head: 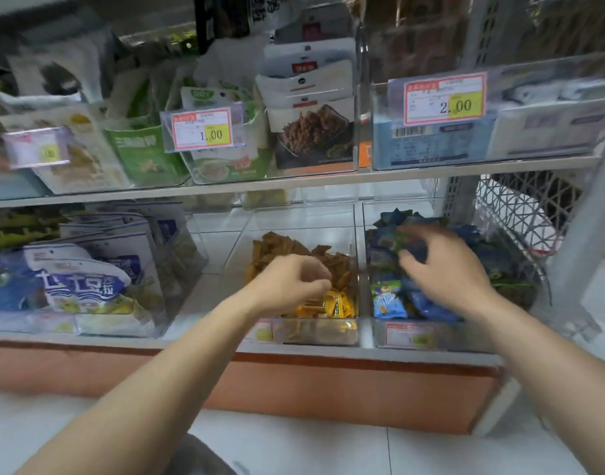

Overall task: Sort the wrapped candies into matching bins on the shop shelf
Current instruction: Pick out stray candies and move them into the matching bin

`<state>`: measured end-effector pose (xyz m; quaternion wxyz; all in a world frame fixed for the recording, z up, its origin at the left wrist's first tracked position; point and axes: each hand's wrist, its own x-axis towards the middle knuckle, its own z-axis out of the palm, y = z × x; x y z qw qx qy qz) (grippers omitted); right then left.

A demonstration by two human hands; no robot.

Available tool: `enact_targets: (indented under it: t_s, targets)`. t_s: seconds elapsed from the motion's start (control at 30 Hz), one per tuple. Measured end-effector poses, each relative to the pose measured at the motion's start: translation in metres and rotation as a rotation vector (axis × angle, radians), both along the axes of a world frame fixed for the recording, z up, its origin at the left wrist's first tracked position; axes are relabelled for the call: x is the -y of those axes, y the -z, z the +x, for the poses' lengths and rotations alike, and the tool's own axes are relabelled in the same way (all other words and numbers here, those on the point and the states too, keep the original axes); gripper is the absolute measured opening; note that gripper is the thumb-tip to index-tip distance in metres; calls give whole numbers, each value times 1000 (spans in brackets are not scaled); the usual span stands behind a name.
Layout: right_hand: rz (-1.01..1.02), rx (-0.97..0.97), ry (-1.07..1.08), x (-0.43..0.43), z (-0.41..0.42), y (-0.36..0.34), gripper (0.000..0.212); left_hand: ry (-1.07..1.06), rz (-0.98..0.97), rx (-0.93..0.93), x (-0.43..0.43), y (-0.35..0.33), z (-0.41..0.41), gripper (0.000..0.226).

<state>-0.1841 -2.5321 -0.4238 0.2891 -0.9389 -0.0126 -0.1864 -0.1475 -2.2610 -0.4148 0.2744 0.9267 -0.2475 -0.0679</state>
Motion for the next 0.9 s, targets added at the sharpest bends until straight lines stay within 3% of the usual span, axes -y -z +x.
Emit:
enact_targets:
  t_s: [0.13, 0.23, 0.33, 0.43, 0.53, 0.7, 0.9]
  targets:
    - [96, -29, -25, 27, -21, 2, 31, 9, -28, 110, 34, 9, -34, 40]
    - [45, -101, -122, 36, -31, 9, 21, -34, 15, 237, 52, 24, -33, 62]
    - [-73, -140, -166, 42, -16, 35, 27, 25, 70, 144, 75, 49, -1, 78]
    - [-313, -182, -249, 22, -15, 40, 43, 48, 37, 161, 71, 45, 8, 67]
    - [-482, -228, -216, 10, -4, 49, 44, 64, 24, 213, 68, 46, 20, 57]
    - [-475, -153, -177, 20, 3, 39, 36, 7, 8, 176, 76, 55, -5, 70]
    - [-459, -83, 22, 53, 7, 30, 31, -85, -25, 196, 73, 51, -3, 68]
